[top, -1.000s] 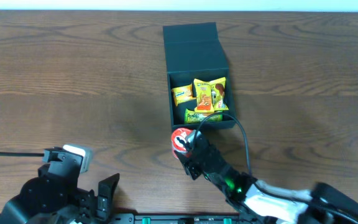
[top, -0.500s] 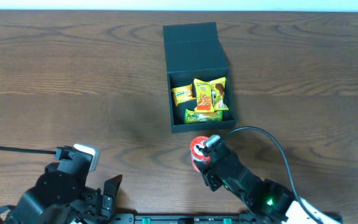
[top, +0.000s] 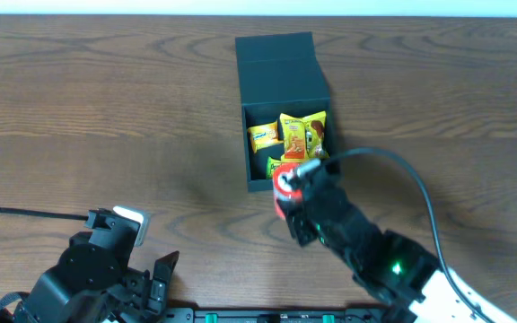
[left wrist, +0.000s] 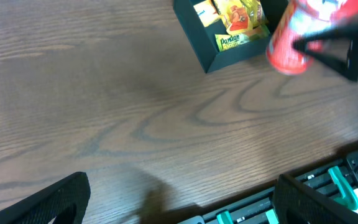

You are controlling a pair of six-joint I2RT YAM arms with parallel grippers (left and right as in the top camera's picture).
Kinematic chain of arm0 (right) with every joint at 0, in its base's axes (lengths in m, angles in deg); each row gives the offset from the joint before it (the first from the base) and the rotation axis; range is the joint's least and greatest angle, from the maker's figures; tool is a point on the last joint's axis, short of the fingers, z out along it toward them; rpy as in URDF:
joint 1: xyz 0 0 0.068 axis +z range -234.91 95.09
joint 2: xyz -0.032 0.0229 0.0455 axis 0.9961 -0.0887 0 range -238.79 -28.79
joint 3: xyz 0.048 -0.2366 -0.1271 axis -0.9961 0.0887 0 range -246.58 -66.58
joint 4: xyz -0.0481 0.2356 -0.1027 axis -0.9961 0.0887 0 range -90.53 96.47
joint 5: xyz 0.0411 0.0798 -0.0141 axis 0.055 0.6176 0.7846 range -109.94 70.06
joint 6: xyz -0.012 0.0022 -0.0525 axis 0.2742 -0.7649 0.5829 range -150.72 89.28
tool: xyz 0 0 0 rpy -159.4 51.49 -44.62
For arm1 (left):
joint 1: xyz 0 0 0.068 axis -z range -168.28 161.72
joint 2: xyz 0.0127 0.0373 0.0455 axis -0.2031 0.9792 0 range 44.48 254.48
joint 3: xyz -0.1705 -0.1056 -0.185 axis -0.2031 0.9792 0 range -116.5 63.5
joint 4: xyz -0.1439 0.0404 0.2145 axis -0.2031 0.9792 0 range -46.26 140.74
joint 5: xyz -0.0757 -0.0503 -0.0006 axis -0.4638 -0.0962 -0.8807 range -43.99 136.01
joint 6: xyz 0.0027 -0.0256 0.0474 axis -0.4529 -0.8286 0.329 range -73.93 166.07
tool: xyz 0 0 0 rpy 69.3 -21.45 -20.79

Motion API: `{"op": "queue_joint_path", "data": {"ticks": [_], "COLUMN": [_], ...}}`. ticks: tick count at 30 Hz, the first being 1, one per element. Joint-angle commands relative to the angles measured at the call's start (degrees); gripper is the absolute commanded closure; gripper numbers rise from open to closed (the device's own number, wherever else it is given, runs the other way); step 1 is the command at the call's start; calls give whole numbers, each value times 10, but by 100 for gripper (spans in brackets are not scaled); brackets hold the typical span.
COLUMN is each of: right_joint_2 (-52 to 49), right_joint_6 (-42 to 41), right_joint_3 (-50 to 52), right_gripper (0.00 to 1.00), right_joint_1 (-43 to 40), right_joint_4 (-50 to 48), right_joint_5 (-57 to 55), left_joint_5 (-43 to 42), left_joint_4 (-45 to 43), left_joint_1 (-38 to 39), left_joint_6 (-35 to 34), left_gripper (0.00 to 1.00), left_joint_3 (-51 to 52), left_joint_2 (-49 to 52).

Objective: Pack container
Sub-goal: 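Carry the Pringles can with the right gripper into the box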

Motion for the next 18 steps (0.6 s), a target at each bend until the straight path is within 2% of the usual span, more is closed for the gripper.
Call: {"op": "queue_joint_path", "data": {"ticks": [1,18], "right_joint_2": [-34,-304], "right_joint_6": [-3,-4], "right_joint_3": [-53,-292], "right_gripper": [48,48], "right_joint_1": [-32,-110], "right_joint_4": [3,110], "right_joint_5": [0,101], "left_joint_5": [10,10], "left_joint_4": [0,0], "left_joint_1": [-2,-2], "left_joint_6": [10,10], "left_gripper": [5,5], "left_joint_3": [5,5], "left_joint_2": [-2,-2]}}
